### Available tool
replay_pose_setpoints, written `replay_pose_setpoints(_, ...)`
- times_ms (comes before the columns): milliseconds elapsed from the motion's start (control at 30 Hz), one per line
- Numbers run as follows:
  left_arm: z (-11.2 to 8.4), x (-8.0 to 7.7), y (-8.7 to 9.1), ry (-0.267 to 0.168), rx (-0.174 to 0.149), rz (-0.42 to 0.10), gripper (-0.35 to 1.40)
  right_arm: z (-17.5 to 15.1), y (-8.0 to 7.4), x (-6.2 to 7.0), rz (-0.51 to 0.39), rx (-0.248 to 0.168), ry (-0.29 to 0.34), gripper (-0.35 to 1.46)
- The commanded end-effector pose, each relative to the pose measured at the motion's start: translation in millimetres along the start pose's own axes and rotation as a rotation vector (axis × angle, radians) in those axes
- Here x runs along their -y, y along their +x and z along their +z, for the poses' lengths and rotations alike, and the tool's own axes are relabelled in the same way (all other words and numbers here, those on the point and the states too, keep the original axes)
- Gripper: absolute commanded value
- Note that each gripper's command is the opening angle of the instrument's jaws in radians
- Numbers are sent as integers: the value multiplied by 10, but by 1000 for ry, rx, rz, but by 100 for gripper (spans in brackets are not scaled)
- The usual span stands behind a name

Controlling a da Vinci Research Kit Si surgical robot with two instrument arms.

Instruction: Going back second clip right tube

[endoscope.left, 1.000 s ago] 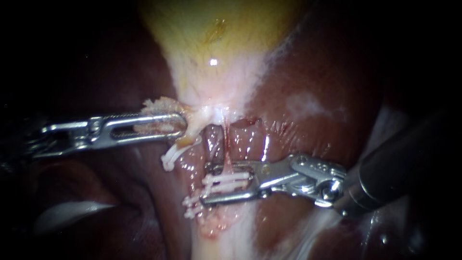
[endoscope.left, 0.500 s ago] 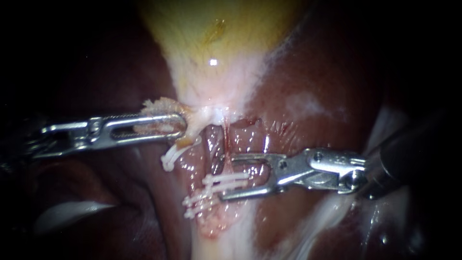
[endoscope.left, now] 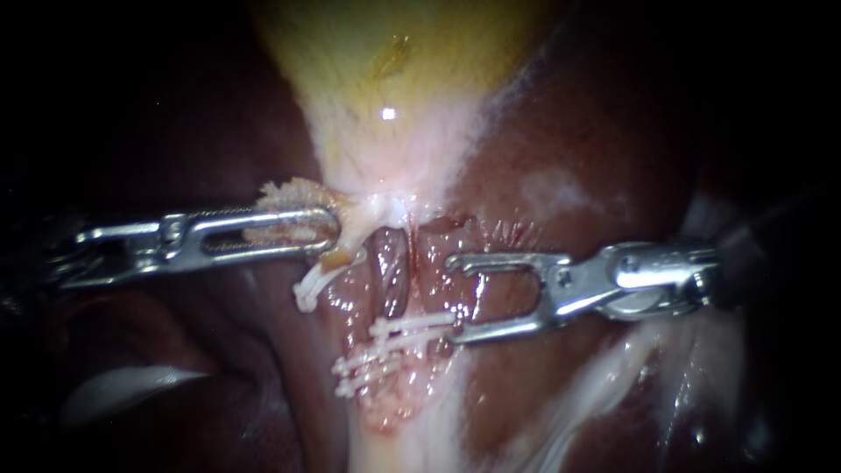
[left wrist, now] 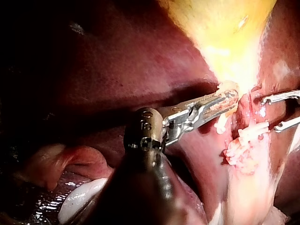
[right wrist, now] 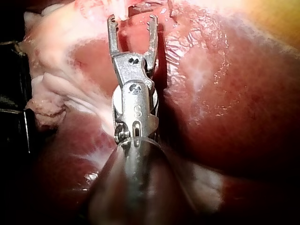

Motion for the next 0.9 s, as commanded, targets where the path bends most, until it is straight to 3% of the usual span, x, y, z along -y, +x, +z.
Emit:
replay_pose_setpoints(33, 0, 0, 0, 0, 0, 0, -35, -6, 3, 0, -1, 0, -3, 50)
replay_pose_setpoints(267, 1, 0, 0, 0, 0, 0, -35, -35, 19, -2, -19, 10, -16, 50)
replay_pose_setpoints(667, 12, -7, 4, -5, -2, 3, -35, -41, 19, 0, -19, 11, -17, 50)
replay_pose_setpoints(900, 34, -22, 16, -12, -22, 13, -35, -44, 19, 1, -19, 8, -16, 50)
